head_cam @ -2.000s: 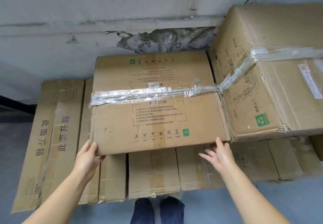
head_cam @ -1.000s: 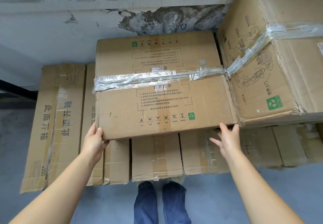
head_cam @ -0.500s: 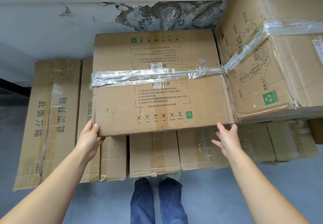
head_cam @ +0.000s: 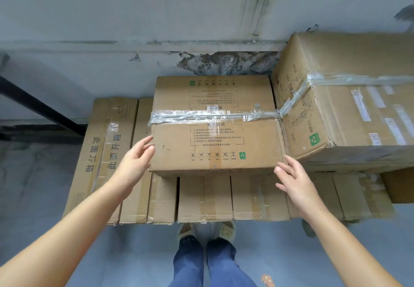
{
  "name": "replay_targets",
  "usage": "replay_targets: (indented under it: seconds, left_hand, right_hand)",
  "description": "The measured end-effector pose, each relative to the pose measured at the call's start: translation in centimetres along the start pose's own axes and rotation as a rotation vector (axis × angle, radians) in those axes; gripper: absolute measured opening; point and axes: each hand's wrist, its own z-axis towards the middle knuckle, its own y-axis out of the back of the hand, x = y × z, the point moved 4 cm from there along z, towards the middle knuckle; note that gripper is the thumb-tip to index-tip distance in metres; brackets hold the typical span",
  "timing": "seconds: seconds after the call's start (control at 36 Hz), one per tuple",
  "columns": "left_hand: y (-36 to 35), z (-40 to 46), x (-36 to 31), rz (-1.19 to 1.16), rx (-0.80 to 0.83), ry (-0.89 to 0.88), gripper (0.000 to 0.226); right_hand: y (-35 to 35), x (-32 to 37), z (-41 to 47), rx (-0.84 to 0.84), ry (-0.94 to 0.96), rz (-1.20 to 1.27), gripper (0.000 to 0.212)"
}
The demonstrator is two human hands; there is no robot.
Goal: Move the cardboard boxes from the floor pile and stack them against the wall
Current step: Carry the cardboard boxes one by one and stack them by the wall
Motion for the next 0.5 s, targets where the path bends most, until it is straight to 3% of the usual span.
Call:
replay_targets:
  seconds: [0.19, 0.25, 0.44, 0.5]
  left_hand:
    - [0.2, -11.1, -2.1, -0.076, 0.035, -0.206, 0.035]
    - [0.0, -13.6, -1.5, -0.111, 0.017, -0.228, 0.048]
    - [-2.2, -17.9, 0.8, -0.289, -0.150, -0.197, 0.060]
    - [-2.9, -18.1, 0.5, -0.275, -0.144, -0.217, 0.054]
  right_hand:
    - [0.3, 1.7, -8.1, 0.132, 0.247, -0.074, 0.047]
    - [0.3, 1.5, -9.9, 0.148, 0.273, -0.080, 0.048]
    - [1.2, 0.8, -13.5, 0.088, 0.276, 0.058, 0.052]
    - [1.8, 0.9, -14.2, 0.042, 0.297, 0.093, 0.053]
